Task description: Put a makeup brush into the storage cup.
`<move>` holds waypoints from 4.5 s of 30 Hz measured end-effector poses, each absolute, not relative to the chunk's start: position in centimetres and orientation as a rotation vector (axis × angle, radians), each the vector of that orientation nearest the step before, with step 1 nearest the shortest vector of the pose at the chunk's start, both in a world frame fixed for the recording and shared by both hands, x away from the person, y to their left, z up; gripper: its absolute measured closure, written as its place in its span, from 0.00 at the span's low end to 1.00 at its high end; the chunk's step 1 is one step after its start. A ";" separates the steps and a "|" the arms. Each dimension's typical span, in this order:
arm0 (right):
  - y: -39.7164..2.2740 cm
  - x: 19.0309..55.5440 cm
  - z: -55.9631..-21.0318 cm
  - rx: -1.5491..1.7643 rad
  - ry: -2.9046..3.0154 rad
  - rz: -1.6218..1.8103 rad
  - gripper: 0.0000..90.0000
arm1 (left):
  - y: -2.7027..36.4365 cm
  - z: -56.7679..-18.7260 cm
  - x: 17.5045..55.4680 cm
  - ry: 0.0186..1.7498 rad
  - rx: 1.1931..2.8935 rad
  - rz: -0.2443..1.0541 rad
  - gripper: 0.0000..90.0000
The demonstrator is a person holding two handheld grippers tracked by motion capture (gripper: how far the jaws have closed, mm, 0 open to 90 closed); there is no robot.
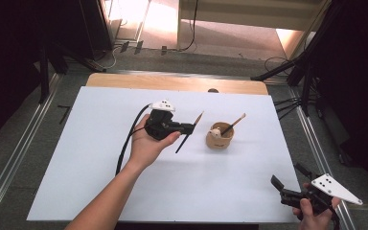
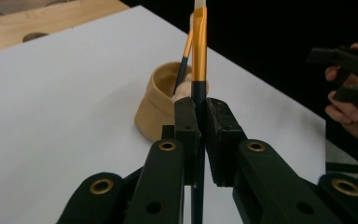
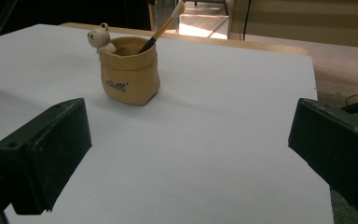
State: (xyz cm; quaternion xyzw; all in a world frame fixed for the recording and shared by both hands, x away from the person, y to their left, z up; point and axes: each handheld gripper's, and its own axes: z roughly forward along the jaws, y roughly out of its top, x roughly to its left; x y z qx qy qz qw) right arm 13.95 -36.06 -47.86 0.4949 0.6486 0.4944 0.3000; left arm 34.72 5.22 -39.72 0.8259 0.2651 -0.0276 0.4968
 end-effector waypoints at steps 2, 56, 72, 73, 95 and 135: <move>-36.2 13.7 -47.8 1.320 1.714 1.311 0.00 | 5.1 -39.5 34.8 0.635 1.977 -0.050 0.95; -35.9 13.4 -47.5 1.302 1.728 1.310 0.00 | 1.1 -41.3 37.1 0.541 1.553 0.105 0.95; -36.1 13.3 -47.6 1.306 1.726 1.310 0.00 | -1.1 -42.7 38.3 0.498 1.511 0.124 0.95; -36.1 13.3 -47.6 1.306 1.726 1.310 0.00 | -1.2 -42.8 38.4 0.498 1.503 0.119 0.95; -36.2 13.2 -47.6 1.309 1.722 1.316 0.00 | -2.9 -45.1 39.5 0.470 1.474 0.066 0.94; -36.2 13.2 -47.6 1.309 1.723 1.316 0.00 | -3.2 -47.2 39.4 0.483 1.635 0.039 0.78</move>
